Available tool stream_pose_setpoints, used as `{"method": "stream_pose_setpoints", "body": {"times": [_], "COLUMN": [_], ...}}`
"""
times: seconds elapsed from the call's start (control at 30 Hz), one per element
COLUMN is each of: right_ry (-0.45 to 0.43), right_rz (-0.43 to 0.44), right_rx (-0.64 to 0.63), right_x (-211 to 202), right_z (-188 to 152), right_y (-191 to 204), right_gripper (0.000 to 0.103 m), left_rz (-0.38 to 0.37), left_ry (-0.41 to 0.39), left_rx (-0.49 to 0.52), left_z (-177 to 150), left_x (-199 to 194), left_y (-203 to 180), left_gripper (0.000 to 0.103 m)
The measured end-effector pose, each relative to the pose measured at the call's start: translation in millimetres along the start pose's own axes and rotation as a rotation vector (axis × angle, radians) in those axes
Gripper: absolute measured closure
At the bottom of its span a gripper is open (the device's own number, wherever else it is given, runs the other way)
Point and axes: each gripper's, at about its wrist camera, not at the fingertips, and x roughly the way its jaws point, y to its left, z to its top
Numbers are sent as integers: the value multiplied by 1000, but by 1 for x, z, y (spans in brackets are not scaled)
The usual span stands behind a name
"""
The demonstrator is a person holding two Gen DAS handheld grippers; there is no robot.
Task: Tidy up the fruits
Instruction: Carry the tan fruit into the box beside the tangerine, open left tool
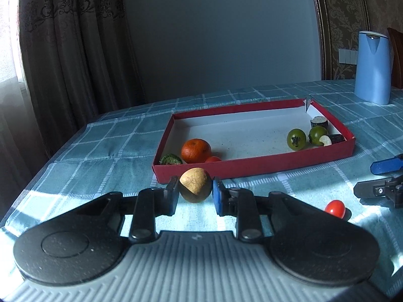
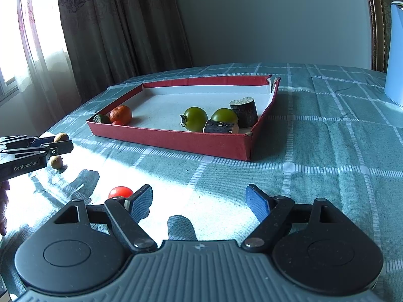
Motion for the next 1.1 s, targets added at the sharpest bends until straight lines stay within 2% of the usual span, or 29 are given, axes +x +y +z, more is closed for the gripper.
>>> {"method": "stream_pose_setpoints", "body": {"times": [0.2, 0.37, 0.53, 0.97, 1.0, 1.1], "right_ry": [0, 0, 1, 8, 8, 10], "right_rz": [0, 0, 0, -2, -3, -2], "right_rx": [0, 0, -3, -15, -15, -17], "right_x": [0, 1, 1, 2, 2, 2], "right_z": [0, 0, -1, -2, -2, -2], "right_y": [0, 0, 1, 3, 3, 3], "right_gripper": [21, 21, 20, 18, 18, 17], "left_rz": [41, 99, 149, 172, 179, 193], "left_ry": [-5, 52, 99, 93, 88, 59], "left_rx": [-72, -112, -165, -174, -172, -163], "left_z": [28, 38, 36, 32, 32, 33], "left_x": [23, 58, 82, 95, 94, 88], "left_y": [-7, -12, -5, -1, -1, -3], "left_gripper": [78, 78, 78, 78, 75, 46]}}
